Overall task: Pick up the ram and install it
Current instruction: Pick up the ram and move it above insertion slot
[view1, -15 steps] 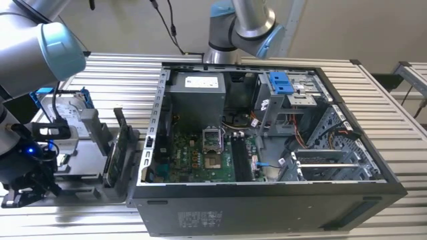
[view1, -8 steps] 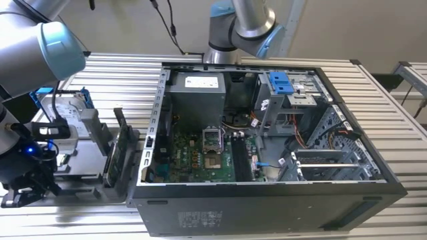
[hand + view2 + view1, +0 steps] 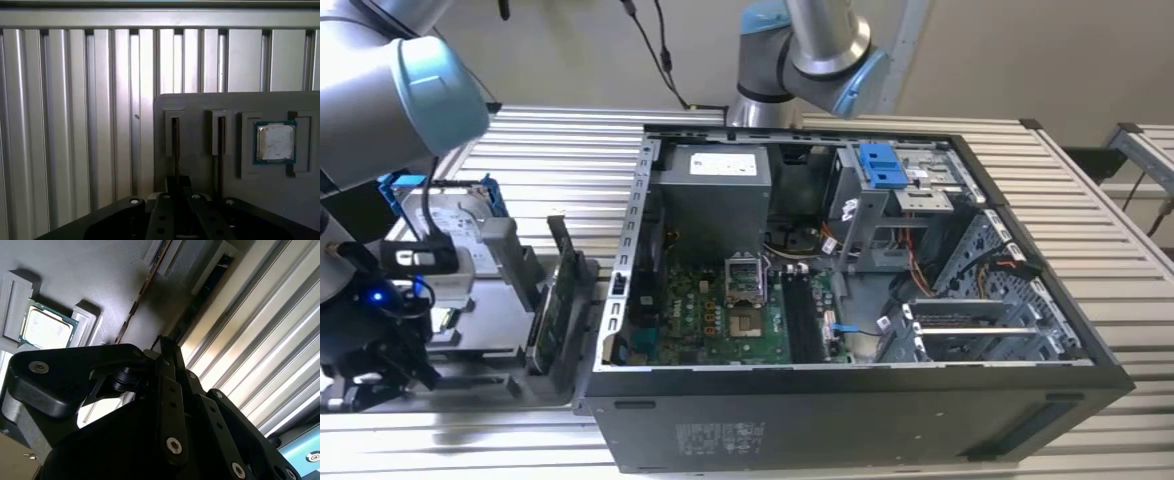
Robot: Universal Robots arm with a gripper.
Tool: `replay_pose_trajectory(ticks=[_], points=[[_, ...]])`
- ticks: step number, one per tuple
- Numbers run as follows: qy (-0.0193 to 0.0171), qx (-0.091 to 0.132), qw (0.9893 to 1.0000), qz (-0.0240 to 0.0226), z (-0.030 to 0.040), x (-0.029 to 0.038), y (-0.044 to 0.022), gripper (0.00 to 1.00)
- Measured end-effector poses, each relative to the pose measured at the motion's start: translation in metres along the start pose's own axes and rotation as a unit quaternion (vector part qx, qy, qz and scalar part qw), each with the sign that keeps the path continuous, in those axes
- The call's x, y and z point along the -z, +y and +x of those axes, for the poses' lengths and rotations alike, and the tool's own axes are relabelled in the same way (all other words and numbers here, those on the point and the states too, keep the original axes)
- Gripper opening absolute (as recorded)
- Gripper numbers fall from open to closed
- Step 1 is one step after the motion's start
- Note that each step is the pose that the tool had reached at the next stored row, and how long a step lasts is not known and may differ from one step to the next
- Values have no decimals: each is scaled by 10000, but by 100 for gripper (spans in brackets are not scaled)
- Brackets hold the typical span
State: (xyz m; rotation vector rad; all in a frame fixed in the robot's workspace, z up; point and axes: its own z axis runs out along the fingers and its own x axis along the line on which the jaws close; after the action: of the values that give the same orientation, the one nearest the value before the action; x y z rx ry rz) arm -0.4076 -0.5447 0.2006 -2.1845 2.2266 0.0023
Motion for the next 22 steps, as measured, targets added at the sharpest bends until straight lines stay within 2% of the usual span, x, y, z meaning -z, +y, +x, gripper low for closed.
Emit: replay_pose_trajectory(ticks=[5, 12, 22], points=[[2, 0, 10000, -1, 0, 30, 1, 14], [8, 0, 10000, 0, -2, 107, 1, 14], [20, 0, 10000, 0, -3, 168, 3, 14]])
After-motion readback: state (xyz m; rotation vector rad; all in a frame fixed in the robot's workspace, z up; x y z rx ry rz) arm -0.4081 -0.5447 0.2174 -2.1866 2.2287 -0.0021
